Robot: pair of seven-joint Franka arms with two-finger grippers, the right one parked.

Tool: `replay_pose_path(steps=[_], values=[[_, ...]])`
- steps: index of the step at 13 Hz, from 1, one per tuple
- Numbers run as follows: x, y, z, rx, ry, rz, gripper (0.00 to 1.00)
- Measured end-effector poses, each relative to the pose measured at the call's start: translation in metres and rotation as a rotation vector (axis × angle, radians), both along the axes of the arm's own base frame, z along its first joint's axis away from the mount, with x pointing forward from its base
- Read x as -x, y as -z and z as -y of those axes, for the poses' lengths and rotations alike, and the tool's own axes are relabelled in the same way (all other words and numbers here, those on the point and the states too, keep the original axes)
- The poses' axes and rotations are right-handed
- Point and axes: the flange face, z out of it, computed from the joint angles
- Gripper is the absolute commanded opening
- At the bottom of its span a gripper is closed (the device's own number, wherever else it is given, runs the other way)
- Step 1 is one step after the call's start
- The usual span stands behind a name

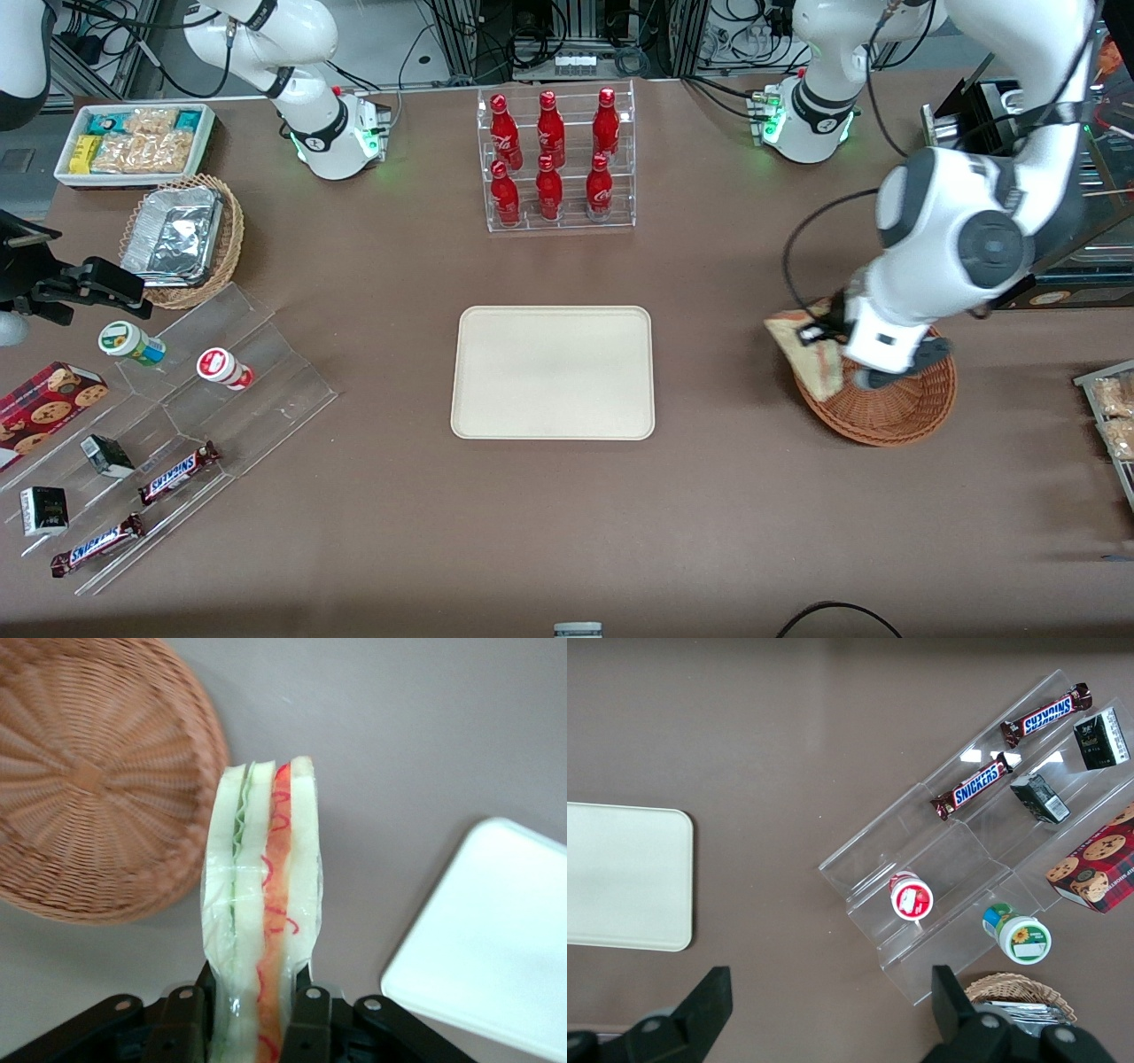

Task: Place sandwich from basket to tray
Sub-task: 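Lift the sandwich with the left gripper and carry it to the cream tray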

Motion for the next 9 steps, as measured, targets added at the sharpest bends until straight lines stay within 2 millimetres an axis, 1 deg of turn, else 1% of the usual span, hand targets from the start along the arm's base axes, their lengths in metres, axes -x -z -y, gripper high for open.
replay_pose_path(steps=[3,5,7,8,9], values=[[0.002,0.014,0.060,0.011,0.134,0.000,0.33],[0.006,0.027,0.108,-0.008,0.249,0.016,0.36],[0.019,0.049,0.168,-0.003,0.362,0.062,0.35],[0.028,0.063,0.195,0.011,0.403,0.075,0.35],[0.036,0.076,0.215,0.023,0.432,0.076,0.34]])
